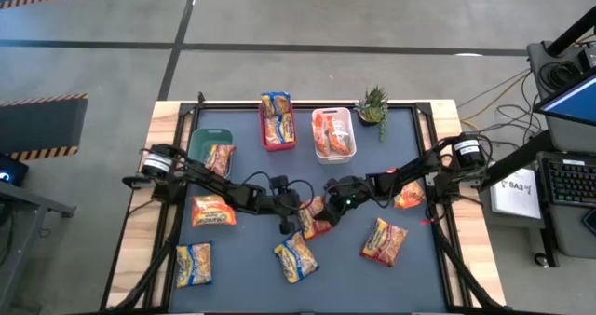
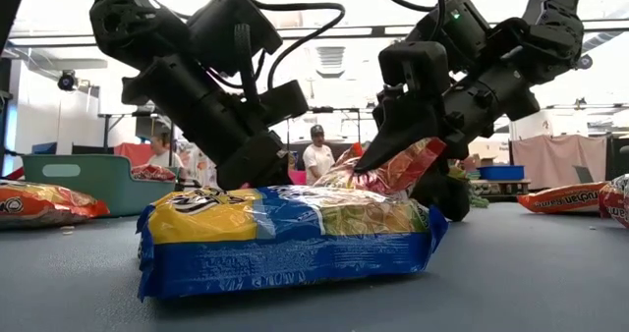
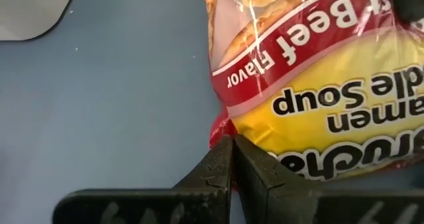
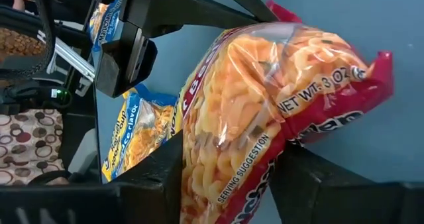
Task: Sort Maruchan noodles
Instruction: Put the red noodle pack into the green bin
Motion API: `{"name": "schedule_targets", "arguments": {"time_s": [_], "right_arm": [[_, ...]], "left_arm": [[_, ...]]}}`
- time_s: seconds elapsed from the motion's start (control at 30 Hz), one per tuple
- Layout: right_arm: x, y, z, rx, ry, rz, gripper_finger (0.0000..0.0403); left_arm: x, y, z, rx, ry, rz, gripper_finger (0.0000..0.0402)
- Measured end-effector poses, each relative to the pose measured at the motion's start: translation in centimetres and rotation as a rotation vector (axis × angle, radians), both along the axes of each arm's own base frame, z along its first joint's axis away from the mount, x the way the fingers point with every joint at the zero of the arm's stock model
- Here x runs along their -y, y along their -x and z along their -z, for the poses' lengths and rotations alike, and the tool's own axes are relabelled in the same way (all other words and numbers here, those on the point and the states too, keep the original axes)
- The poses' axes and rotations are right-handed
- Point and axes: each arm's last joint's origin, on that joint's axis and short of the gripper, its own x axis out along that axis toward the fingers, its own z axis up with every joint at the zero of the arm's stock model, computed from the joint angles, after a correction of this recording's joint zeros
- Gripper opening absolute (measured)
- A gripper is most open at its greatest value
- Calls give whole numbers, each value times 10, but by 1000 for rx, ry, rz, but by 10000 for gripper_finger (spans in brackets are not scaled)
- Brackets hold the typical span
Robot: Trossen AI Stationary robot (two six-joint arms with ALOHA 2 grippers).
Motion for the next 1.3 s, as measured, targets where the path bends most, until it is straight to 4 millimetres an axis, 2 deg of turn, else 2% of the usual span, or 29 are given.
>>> {"name": "schedule_targets", "arguments": {"time_s": [0.3, 0.63, 0.8, 0.9, 1.1, 1.3], "right_arm": [[3, 1, -15, 84, 150, -31, 148], [5, 0, -19, 157, 437, -67, 148], [0, -1, -21, 210, 632, -105, 148], [-5, -1, -23, 238, 743, -141, 148], [-14, -3, -26, 262, 933, -203, 148], [-16, -3, -27, 268, 991, -229, 148]], "left_arm": [[-3, 12, -29, -22, -69, -5, 0], [-8, 29, -93, 132, -135, 51, 0], [-12, 44, -114, 204, -77, 104, 30], [-15, 53, -115, 238, -20, 109, 67], [-17, 59, -98, 362, 16, 90, 165], [-17, 57, -77, 515, 25, 86, 242]]}}
